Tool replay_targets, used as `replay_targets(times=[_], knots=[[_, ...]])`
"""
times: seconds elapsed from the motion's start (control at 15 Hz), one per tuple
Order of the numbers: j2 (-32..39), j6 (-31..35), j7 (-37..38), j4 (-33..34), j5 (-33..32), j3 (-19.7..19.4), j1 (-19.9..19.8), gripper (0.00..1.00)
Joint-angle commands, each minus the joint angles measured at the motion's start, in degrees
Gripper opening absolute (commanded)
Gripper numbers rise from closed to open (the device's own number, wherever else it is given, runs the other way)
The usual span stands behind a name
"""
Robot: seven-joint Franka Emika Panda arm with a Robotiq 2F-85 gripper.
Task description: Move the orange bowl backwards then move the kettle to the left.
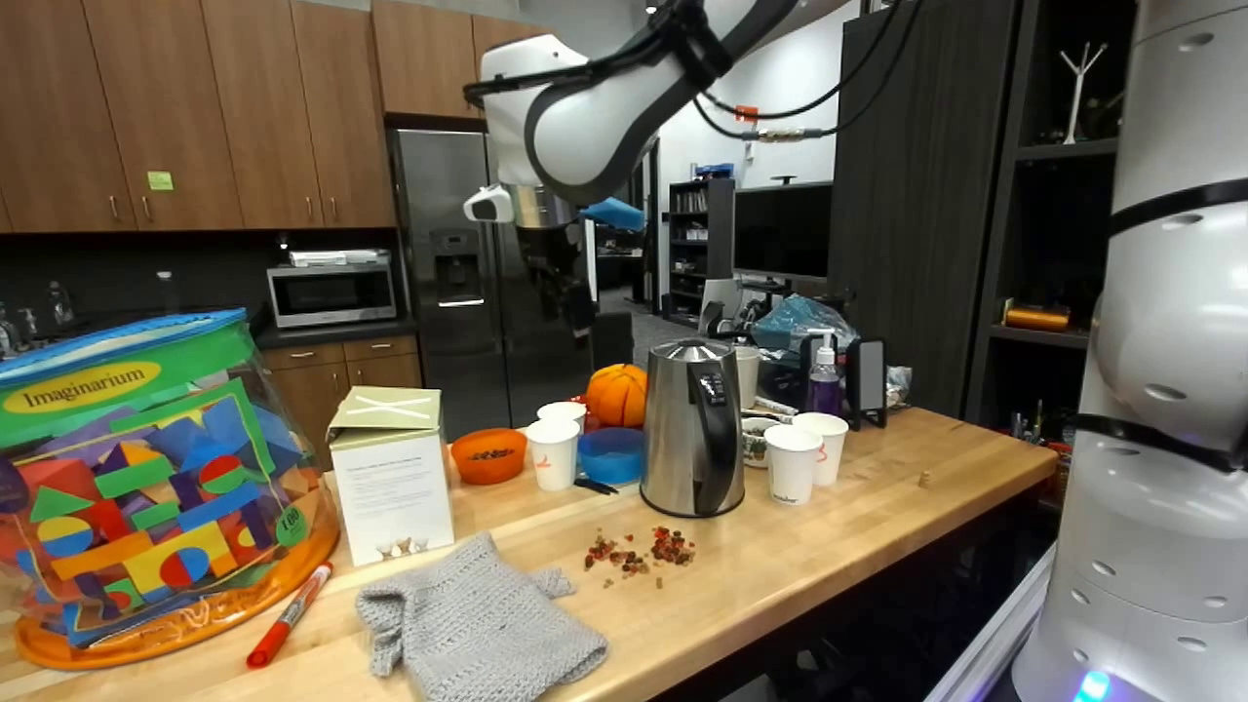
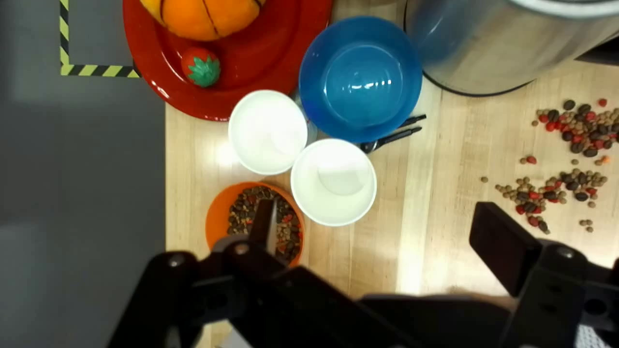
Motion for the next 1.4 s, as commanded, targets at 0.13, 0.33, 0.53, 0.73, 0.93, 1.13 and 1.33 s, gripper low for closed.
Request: replay_targets(times=[0.13, 0.33, 0.53, 0.73, 0.93, 1.13, 1.33], knots=[[-12.54, 0.83, 0.09, -10.67, -0.14, -3.08, -1.95, 1.0], [-18.01, 0.74, 0.62, -15.67, 0.75, -5.04, -2.52, 1.0], [-23.79, 1.16, 1.92, -20.85, 0.74, -6.85, -2.79, 1.0], [-29.12, 0.52, 4.49, -25.05, -0.39, -8.07, -3.38, 1.0], [-33.53, -0.22, 6.7, -28.5, -0.89, -9.19, -4.04, 1.0], [-37.54, -1.58, 8.19, -31.3, -1.37, -10.09, -4.69, 1.0], [-40.14, -2.83, 8.6, -33.51, -1.98, -11.13, -5.08, 1.0]])
